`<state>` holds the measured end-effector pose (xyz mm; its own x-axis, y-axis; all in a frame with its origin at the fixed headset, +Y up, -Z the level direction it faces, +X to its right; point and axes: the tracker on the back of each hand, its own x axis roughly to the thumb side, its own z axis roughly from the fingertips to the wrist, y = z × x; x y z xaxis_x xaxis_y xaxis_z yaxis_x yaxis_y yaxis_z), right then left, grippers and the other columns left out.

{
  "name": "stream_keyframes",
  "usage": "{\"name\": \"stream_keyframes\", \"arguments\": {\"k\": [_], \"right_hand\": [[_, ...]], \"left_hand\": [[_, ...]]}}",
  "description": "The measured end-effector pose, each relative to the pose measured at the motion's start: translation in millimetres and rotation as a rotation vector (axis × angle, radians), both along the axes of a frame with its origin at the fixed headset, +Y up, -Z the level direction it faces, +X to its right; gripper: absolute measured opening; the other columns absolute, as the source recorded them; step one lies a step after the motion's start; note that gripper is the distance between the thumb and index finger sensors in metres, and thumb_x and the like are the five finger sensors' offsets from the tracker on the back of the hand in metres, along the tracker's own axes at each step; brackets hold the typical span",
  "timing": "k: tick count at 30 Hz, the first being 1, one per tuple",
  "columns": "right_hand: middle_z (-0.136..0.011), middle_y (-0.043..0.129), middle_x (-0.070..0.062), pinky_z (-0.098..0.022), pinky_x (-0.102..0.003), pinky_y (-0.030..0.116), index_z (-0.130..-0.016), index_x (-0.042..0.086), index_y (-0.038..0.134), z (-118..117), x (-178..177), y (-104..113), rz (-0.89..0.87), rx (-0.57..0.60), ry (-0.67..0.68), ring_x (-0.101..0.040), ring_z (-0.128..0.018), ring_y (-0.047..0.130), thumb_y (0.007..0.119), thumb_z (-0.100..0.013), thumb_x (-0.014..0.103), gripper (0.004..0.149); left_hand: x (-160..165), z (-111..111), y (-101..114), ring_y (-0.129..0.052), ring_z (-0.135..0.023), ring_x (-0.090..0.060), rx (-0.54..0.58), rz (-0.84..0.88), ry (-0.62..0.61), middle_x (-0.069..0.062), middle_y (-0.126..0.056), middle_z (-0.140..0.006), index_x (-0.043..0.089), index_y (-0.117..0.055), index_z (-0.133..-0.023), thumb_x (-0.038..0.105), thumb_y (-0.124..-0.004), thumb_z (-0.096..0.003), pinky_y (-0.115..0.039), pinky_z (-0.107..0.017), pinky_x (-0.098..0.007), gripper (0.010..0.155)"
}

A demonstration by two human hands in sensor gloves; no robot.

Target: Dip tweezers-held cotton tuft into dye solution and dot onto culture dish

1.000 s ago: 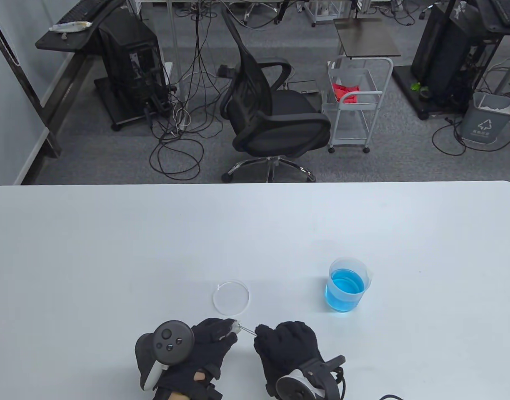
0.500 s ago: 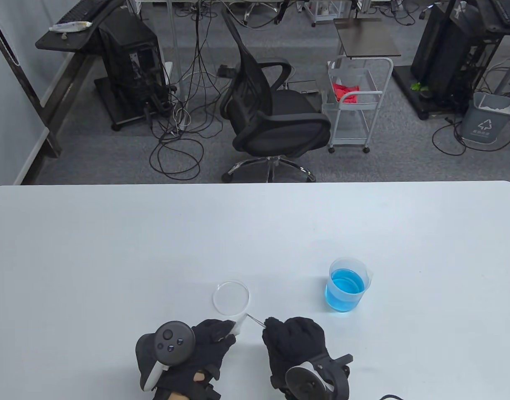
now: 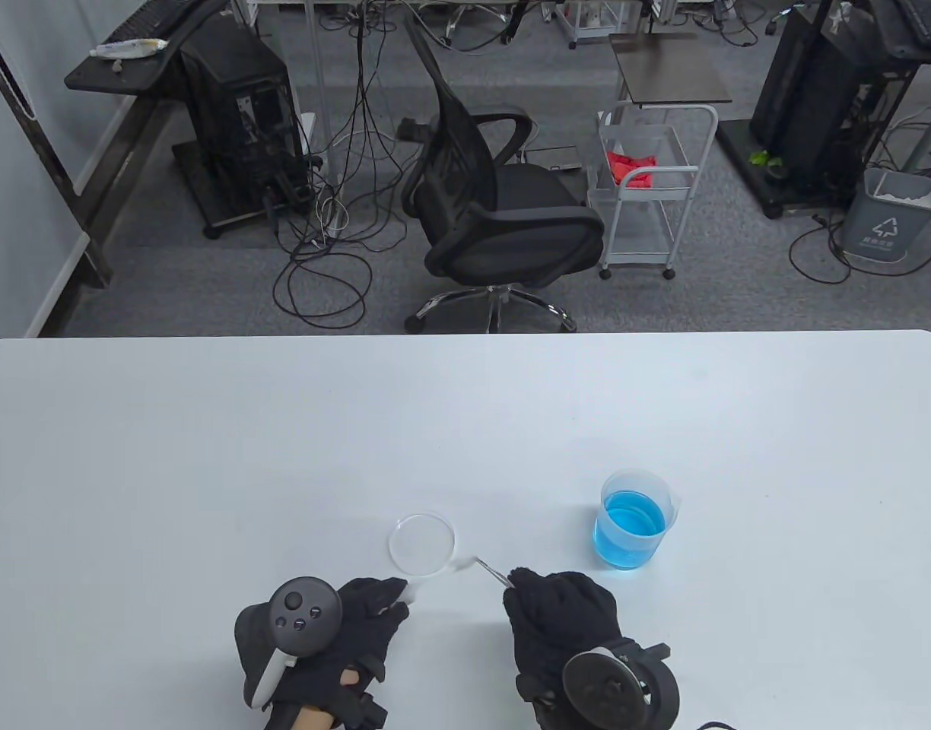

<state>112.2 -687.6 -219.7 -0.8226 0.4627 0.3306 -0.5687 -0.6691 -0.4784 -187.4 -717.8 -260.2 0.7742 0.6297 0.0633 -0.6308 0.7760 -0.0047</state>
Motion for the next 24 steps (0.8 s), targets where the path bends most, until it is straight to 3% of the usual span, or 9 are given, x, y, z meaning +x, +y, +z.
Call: {"name": "stream_keyframes", "arguments": {"k": [1, 2, 15, 24], "right_hand": [[-0.039, 0.096, 0.004, -0.052, -0.055, 0.076, -0.061, 0.013, 0.101, 0.1, -0.1, 0.3, 0.002, -0.001, 0.001, -0.018, -0.055, 0.1, 0.091, -0.038, 0.033, 0.032], [-0.039, 0.096, 0.004, -0.052, -0.055, 0.076, -0.06, 0.017, 0.101, -0.2, -0.5, 0.4, 0.004, -0.002, 0.002, -0.018, -0.055, 0.1, 0.091, -0.038, 0.033, 0.029], [-0.039, 0.096, 0.004, -0.052, -0.055, 0.076, -0.061, 0.014, 0.101, -4.0, 2.2, -0.6, 0.024, -0.021, -0.022, -0.018, -0.055, 0.1, 0.092, -0.038, 0.034, 0.032], [-0.039, 0.096, 0.004, -0.052, -0.055, 0.076, -0.061, 0.015, 0.101, -5.0, 6.6, -1.7, 0.039, -0.036, -0.061, -0.018, -0.055, 0.1, 0.091, -0.038, 0.034, 0.032]], "left_hand": [[-2.3, -2.0, 0.1, -0.115, -0.049, -0.012, -0.001, -0.014, 0.011, 0.003, -0.098, -0.081, 0.036, -0.097, -0.082, 0.042, -0.096, -0.0434, -0.1, -0.044, -0.029, 0.039], [-6.6, -5.3, 1.1, -0.115, -0.049, -0.012, -0.006, -0.043, 0.026, 0.003, -0.097, -0.081, 0.036, -0.097, -0.082, 0.042, -0.095, -0.0436, -0.1, -0.044, -0.029, 0.039], [-92.1, -71.1, 17.8, -0.114, -0.052, -0.012, -0.071, -0.307, 0.266, 0.005, -0.096, -0.083, 0.036, -0.095, -0.083, 0.042, -0.095, -0.0446, -0.099, -0.046, -0.029, 0.039], [-128.9, -112.6, -4.7, -0.113, -0.055, -0.012, -0.167, -0.421, 0.343, 0.005, -0.095, -0.085, 0.036, -0.094, -0.084, 0.042, -0.094, -0.0453, -0.098, -0.048, -0.03, 0.039]]}}
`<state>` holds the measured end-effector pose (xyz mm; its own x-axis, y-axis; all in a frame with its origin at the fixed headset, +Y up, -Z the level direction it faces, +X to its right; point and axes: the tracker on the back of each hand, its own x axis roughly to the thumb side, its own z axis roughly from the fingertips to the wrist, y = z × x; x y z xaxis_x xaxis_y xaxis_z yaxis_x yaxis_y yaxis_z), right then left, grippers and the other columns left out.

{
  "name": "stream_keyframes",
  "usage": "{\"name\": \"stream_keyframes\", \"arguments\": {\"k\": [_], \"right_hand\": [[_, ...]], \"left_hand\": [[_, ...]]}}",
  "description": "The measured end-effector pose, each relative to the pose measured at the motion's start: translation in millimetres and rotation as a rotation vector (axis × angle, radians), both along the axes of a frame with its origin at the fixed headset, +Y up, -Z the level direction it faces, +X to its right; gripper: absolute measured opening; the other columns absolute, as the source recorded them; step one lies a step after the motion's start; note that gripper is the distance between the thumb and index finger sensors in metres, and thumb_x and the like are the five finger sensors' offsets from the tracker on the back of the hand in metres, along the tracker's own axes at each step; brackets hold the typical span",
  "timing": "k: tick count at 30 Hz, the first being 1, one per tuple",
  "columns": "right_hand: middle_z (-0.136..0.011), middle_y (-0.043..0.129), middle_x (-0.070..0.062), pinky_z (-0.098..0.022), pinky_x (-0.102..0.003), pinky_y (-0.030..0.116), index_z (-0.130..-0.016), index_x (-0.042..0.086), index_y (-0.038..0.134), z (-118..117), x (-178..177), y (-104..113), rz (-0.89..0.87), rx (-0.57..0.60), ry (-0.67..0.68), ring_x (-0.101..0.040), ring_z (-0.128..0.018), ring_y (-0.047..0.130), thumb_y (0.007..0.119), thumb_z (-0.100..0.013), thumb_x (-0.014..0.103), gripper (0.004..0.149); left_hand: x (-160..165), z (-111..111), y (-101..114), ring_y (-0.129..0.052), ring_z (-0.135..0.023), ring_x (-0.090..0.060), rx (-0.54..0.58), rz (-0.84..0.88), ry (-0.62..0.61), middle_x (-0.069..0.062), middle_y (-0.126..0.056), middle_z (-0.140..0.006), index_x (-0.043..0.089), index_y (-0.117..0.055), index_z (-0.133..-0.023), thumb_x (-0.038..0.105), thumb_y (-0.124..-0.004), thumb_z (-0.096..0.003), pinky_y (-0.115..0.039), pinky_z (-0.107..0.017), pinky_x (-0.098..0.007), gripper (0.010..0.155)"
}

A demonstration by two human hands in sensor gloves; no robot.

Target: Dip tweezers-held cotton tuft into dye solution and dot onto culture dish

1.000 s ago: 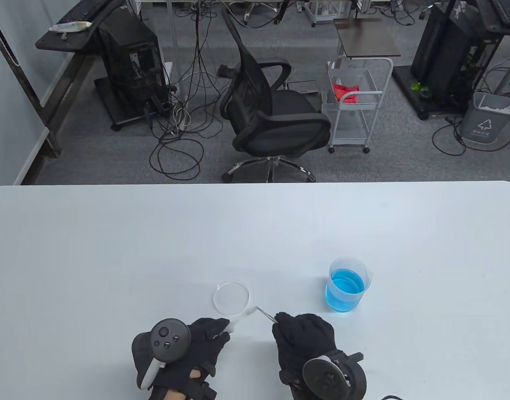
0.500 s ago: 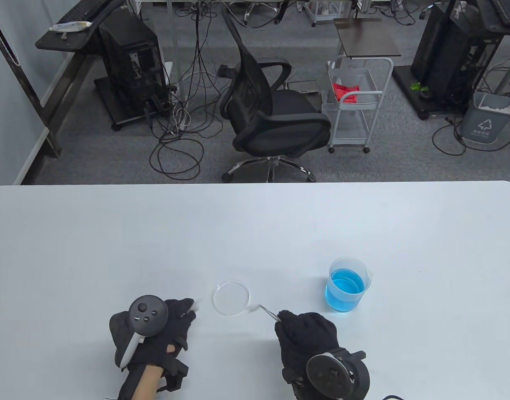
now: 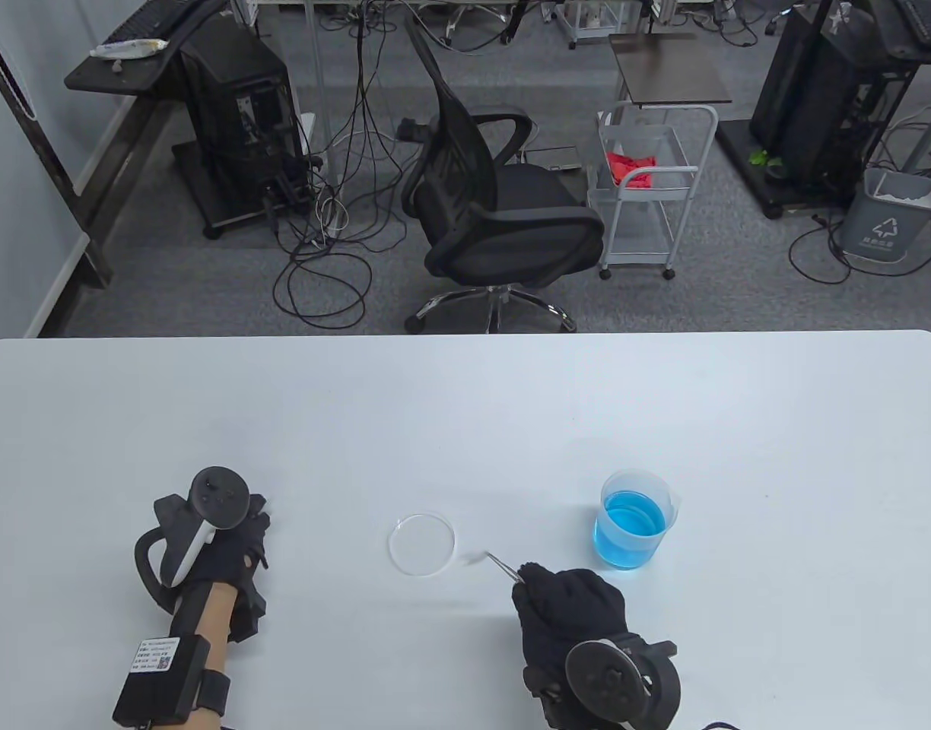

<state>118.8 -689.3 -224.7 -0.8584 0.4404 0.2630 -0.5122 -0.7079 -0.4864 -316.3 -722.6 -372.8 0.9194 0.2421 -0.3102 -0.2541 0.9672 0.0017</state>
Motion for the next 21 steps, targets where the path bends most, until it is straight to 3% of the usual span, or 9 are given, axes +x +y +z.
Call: {"name": "stream_keyframes", "arguments": {"k": [9, 12, 21], "right_hand": [[-0.04, 0.096, 0.004, -0.053, -0.055, 0.076, -0.062, 0.015, 0.101, 0.7, 1.6, -0.5, 0.018, -0.009, -0.015, -0.018, -0.056, 0.1, 0.091, -0.038, 0.034, 0.032], [-0.04, 0.096, 0.004, -0.053, -0.055, 0.076, -0.062, 0.015, 0.101, 1.4, 1.7, -0.9, 0.024, -0.013, -0.018, -0.018, -0.056, 0.1, 0.091, -0.038, 0.034, 0.032], [-0.04, 0.096, 0.004, -0.053, -0.055, 0.076, -0.062, 0.015, 0.101, 2.6, 1.6, -1.1, 0.023, -0.003, -0.015, -0.018, -0.056, 0.1, 0.091, -0.038, 0.034, 0.032]], "left_hand": [[-16.9, -8.8, -33.0, -0.112, -0.059, -0.016, -0.123, -0.115, 0.018, 0.006, -0.093, -0.087, 0.037, -0.094, -0.086, 0.042, -0.093, -0.046, -0.096, -0.052, -0.031, 0.04], [-17.2, -8.6, -36.9, -0.109, -0.059, -0.016, -0.117, -0.124, 0.02, 0.006, -0.091, -0.089, 0.037, -0.091, -0.088, 0.042, -0.091, -0.0468, -0.093, -0.054, -0.032, 0.041], [-13.8, -7.6, -38.7, -0.079, -0.098, -0.029, -0.297, -0.116, -0.031, 0.007, -0.067, -0.108, 0.038, -0.067, -0.105, 0.051, -0.079, -0.0507, -0.07, -0.075, -0.045, 0.057]]}}
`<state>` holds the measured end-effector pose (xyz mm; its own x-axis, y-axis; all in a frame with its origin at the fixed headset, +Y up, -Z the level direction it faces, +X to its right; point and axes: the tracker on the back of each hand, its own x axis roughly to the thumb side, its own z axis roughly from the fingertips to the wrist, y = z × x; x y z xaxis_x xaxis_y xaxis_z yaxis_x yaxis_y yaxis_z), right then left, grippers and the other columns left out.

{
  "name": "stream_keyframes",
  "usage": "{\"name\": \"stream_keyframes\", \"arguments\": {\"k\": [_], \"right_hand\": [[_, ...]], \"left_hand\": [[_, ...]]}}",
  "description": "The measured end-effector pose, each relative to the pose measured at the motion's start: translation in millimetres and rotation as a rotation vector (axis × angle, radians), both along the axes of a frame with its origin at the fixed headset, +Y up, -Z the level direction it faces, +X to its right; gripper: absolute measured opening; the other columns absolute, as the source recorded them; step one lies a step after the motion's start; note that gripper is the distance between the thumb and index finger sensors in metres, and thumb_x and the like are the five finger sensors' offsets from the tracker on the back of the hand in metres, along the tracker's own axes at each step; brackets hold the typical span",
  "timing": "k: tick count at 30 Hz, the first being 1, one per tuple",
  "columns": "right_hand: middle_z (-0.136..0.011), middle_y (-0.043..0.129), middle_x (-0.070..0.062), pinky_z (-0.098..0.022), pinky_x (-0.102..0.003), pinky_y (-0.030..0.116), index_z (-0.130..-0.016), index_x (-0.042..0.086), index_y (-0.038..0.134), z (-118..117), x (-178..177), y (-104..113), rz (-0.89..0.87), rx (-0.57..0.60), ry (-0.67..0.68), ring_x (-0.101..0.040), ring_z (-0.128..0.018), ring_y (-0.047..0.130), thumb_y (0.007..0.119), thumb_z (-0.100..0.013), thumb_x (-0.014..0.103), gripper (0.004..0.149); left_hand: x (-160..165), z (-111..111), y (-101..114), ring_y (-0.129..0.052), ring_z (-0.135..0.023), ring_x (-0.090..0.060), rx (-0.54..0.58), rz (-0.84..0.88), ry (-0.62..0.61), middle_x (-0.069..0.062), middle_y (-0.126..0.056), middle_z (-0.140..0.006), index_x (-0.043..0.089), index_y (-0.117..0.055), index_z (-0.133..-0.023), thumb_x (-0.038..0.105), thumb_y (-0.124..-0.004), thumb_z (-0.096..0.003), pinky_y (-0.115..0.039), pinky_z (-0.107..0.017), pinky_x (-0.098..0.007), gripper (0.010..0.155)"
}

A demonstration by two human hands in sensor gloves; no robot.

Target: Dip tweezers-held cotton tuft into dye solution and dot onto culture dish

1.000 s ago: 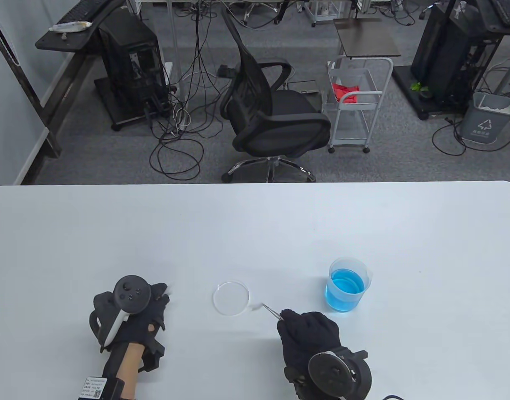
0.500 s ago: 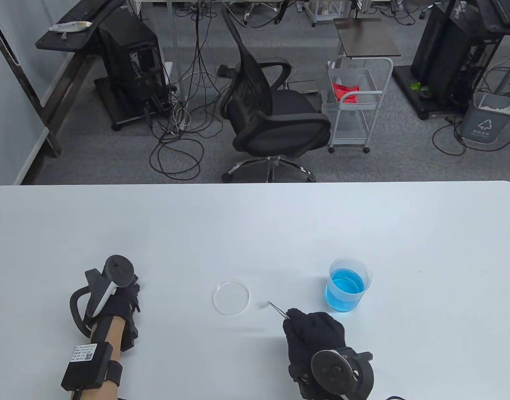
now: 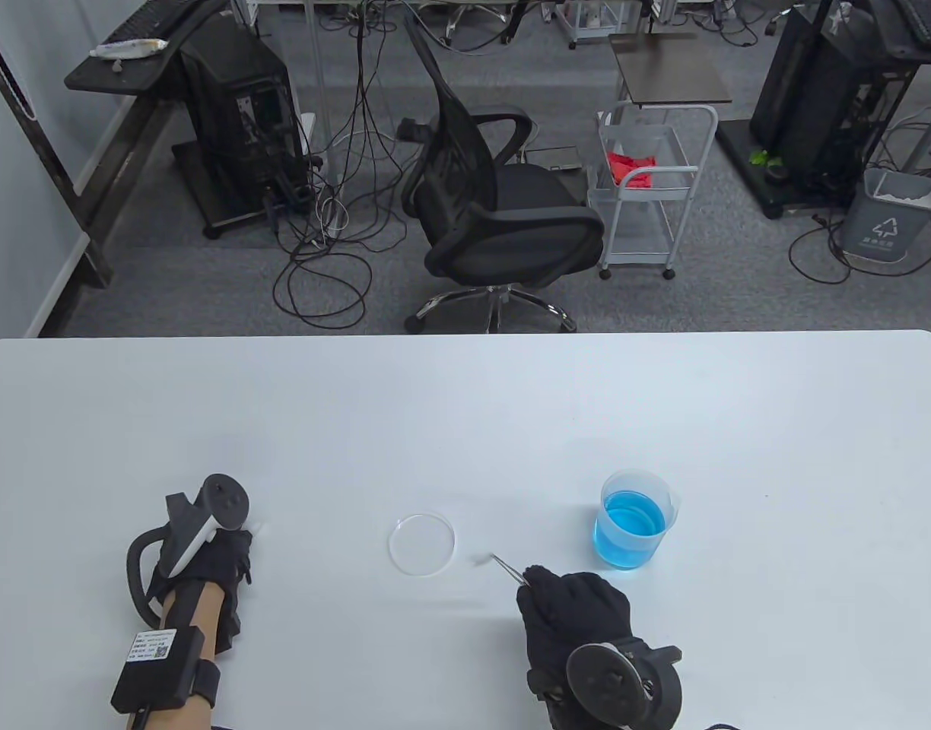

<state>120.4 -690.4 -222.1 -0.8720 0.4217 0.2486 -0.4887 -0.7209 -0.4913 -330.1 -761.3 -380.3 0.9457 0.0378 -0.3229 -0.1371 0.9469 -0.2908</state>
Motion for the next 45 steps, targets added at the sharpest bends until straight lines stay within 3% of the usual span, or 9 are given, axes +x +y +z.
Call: {"name": "stream_keyframes", "arguments": {"k": [6, 13, 17, 30, 35, 45], "right_hand": [[-0.04, 0.096, 0.004, -0.053, -0.055, 0.076, -0.062, 0.015, 0.101, 0.2, 0.1, -0.2, -0.004, -0.001, 0.001, -0.019, -0.056, 0.1, 0.091, -0.039, 0.034, 0.032], [-0.04, 0.096, 0.004, -0.053, -0.055, 0.076, -0.062, 0.015, 0.101, 0.1, 0.3, -0.6, -0.008, -0.002, 0.002, -0.019, -0.056, 0.1, 0.091, -0.038, 0.034, 0.032], [-0.04, 0.097, 0.004, -0.053, -0.055, 0.076, -0.062, 0.015, 0.101, -0.5, -0.1, -0.9, -0.005, -0.007, 0.006, -0.018, -0.056, 0.1, 0.092, -0.038, 0.034, 0.032], [-0.04, 0.097, 0.004, -0.053, -0.055, 0.076, -0.062, 0.015, 0.101, -3.2, -0.3, -2.9, -0.011, -0.029, 0.009, -0.019, -0.056, 0.1, 0.092, -0.038, 0.034, 0.032], [-0.04, 0.097, 0.004, -0.053, -0.055, 0.076, -0.062, 0.015, 0.101, -4.1, -0.2, -3.1, -0.014, -0.035, 0.012, -0.019, -0.056, 0.1, 0.092, -0.038, 0.034, 0.032], [-0.04, 0.097, 0.004, -0.052, -0.055, 0.076, -0.062, 0.015, 0.102, -5.8, -1.4, -4.1, -0.026, -0.047, 0.034, -0.019, -0.056, 0.1, 0.092, -0.038, 0.034, 0.032]], "left_hand": [[-4.3, 4.6, 1.4, -0.057, -0.114, -0.034, -0.052, 0.137, 0.011, 0.005, -0.049, -0.119, 0.037, -0.05, -0.112, 0.061, -0.071, -0.0509, -0.057, -0.081, -0.053, 0.069], [-16.7, 14.7, 12.9, -0.042, -0.118, -0.034, -0.015, 0.162, 0.034, 0.006, -0.035, -0.122, 0.039, -0.038, -0.114, 0.07, -0.065, -0.0479, -0.05, -0.082, -0.055, 0.078], [-18.7, 24.6, 32.0, -0.036, -0.118, -0.033, 0.057, 0.188, 0.031, 0.006, -0.031, -0.122, 0.039, -0.036, -0.114, 0.071, -0.064, -0.0477, -0.046, -0.083, -0.055, 0.079], [43.8, 73.0, 91.6, -0.031, -0.119, -0.032, 0.228, 0.117, -0.158, 0.006, -0.028, -0.122, 0.04, -0.035, -0.115, 0.071, -0.063, -0.0481, -0.043, -0.083, -0.055, 0.079], [74.3, 89.2, 92.6, -0.029, -0.119, -0.032, 0.251, 0.125, -0.22, 0.006, -0.026, -0.122, 0.04, -0.033, -0.115, 0.071, -0.063, -0.0483, -0.042, -0.083, -0.055, 0.079], [129.1, 112.4, 66.4, -0.025, -0.119, -0.03, 0.246, 0.113, -0.324, 0.006, -0.022, -0.122, 0.039, -0.029, -0.115, 0.072, -0.061, -0.0482, -0.039, -0.083, -0.054, 0.081]]}}
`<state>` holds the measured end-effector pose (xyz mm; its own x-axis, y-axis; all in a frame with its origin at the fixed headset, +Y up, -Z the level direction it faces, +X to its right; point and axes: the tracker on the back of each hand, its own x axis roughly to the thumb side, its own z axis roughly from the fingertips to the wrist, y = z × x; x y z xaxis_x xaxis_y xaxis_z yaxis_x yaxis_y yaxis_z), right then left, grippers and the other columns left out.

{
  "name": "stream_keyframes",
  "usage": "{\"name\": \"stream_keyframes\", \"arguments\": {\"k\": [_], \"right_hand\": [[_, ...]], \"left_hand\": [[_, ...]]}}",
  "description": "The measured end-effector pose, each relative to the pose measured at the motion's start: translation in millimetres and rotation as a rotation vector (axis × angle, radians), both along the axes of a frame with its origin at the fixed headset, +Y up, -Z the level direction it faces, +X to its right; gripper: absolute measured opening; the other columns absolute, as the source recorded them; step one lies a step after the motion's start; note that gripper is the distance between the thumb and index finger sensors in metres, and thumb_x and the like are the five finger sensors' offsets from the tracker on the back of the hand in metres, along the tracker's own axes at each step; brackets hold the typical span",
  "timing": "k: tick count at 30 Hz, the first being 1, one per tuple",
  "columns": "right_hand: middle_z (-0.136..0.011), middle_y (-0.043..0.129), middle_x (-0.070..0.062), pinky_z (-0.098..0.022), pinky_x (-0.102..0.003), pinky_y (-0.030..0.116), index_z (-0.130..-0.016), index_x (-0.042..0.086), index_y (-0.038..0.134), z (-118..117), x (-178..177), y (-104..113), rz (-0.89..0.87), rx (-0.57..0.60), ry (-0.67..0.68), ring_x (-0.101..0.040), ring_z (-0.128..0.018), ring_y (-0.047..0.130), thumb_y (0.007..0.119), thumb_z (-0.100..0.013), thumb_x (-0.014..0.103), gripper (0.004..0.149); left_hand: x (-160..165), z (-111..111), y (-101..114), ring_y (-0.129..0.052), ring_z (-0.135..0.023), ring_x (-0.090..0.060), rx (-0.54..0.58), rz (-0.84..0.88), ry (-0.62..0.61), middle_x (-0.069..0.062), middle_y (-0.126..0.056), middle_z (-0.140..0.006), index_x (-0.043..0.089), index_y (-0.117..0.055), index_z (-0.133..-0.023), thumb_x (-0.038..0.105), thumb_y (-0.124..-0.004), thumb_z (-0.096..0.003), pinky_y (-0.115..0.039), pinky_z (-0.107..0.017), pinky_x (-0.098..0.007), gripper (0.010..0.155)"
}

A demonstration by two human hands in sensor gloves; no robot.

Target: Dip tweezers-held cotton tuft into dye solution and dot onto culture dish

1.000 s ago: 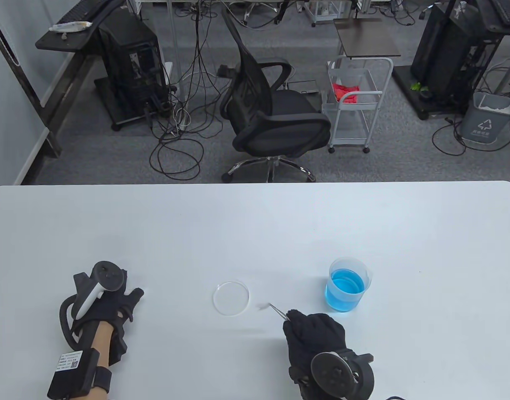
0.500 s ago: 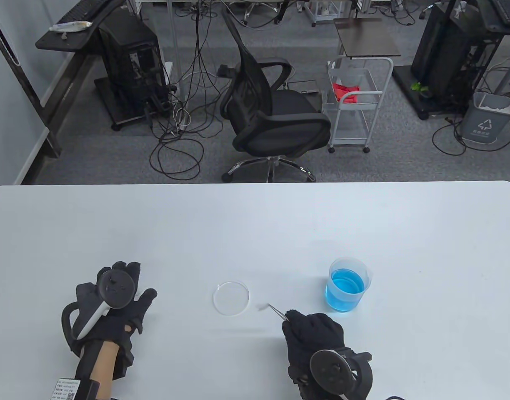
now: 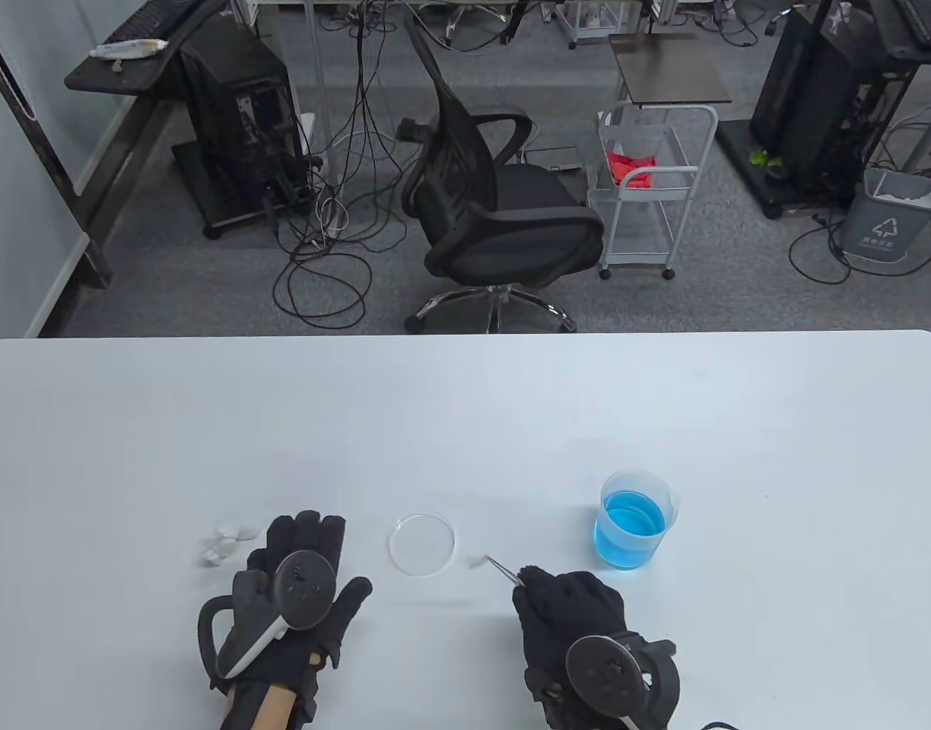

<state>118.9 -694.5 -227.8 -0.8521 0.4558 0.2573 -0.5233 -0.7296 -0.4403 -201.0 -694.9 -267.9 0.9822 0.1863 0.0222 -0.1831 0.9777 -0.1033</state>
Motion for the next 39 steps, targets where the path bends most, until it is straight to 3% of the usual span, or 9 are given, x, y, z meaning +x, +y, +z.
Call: {"name": "stream_keyframes", "arguments": {"k": [14, 26, 39], "right_hand": [[-0.041, 0.097, 0.003, -0.053, -0.055, 0.075, -0.063, 0.015, 0.101, -1.8, -5.4, -3.2, 0.021, -0.02, 0.013, -0.019, -0.057, 0.1, 0.091, -0.039, 0.033, 0.032], [-0.044, 0.096, 0.002, -0.054, -0.057, 0.073, -0.067, 0.015, 0.1, -0.3, -11.7, -2.4, 0.047, -0.039, 0.016, -0.021, -0.06, 0.098, 0.088, -0.04, 0.031, 0.033], [-0.044, 0.1, 0.003, -0.054, -0.056, 0.074, -0.068, 0.02, 0.101, -0.1, -8.0, 37.2, 0.154, 0.048, -0.025, -0.021, -0.062, 0.099, 0.094, -0.038, 0.032, 0.033]], "left_hand": [[8.3, 15.4, -21.0, -0.019, -0.118, -0.029, 0.001, -0.029, -0.028, 0.006, -0.015, -0.121, 0.036, -0.02, -0.114, 0.074, -0.059, -0.0476, -0.036, -0.082, -0.053, 0.086], [7.6, 12.2, -32.6, -0.018, -0.118, -0.029, -0.051, -0.055, -0.006, 0.005, -0.014, -0.121, 0.036, -0.019, -0.114, 0.074, -0.059, -0.0475, -0.036, -0.082, -0.052, 0.086], [18.7, 9.7, -35.9, -0.015, -0.117, -0.029, -0.068, -0.098, -0.047, 0.006, -0.011, -0.12, 0.037, -0.016, -0.113, 0.074, -0.058, -0.0471, -0.034, -0.082, -0.053, 0.087]]}}
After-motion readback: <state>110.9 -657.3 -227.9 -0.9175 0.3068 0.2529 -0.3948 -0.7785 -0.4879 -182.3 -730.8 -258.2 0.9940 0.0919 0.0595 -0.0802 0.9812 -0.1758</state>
